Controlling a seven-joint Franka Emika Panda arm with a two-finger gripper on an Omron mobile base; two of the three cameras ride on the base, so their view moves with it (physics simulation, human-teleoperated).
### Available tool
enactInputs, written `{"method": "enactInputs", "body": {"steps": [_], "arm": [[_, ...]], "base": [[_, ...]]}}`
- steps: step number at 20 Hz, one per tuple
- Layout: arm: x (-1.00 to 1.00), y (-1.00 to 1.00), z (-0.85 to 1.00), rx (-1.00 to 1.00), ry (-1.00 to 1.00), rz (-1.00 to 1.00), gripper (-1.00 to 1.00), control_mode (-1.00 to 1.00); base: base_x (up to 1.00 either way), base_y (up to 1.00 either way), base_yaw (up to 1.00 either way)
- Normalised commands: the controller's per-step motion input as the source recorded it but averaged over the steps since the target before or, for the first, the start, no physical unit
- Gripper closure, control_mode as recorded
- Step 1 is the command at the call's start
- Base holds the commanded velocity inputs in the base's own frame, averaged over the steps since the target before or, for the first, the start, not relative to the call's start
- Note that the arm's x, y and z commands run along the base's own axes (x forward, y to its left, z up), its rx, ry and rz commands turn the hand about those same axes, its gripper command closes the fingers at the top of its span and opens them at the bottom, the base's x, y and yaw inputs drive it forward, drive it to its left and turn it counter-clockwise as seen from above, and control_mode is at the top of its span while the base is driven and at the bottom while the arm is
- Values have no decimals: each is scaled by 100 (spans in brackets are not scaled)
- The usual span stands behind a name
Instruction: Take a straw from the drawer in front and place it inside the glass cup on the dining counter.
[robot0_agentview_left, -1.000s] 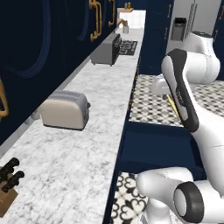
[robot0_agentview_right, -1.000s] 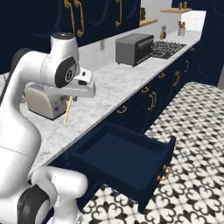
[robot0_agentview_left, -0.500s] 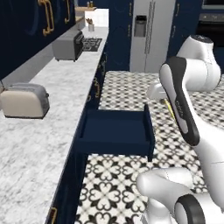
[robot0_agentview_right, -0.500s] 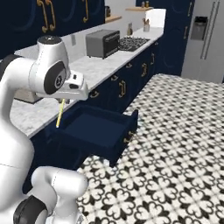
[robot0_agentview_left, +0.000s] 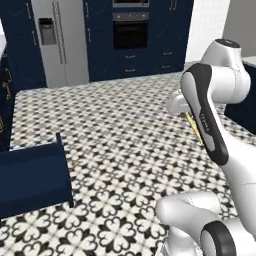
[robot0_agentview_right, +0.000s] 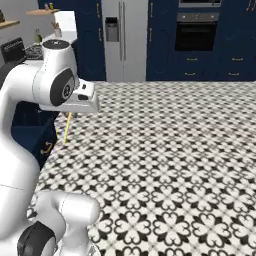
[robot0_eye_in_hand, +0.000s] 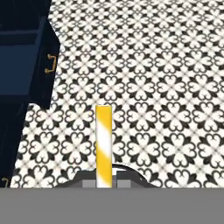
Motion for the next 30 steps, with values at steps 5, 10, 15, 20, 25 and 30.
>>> {"method": "enactInputs", "body": {"steps": [5, 10, 15, 20, 25, 30], "arm": [[0, 0, 0, 0, 0, 0, 100, 100], [0, 0, 0, 0, 0, 0, 100, 100], [0, 0, 0, 0, 0, 0, 100, 100], [0, 0, 0, 0, 0, 0, 100, 100], [0, 0, 0, 0, 0, 0, 100, 100], [0, 0, 0, 0, 0, 0, 100, 100]], "base": [[7, -99, -61], [77, -63, -38], [100, -24, -2], [100, 0, 0], [100, 0, -3], [100, 5, -18]]}}
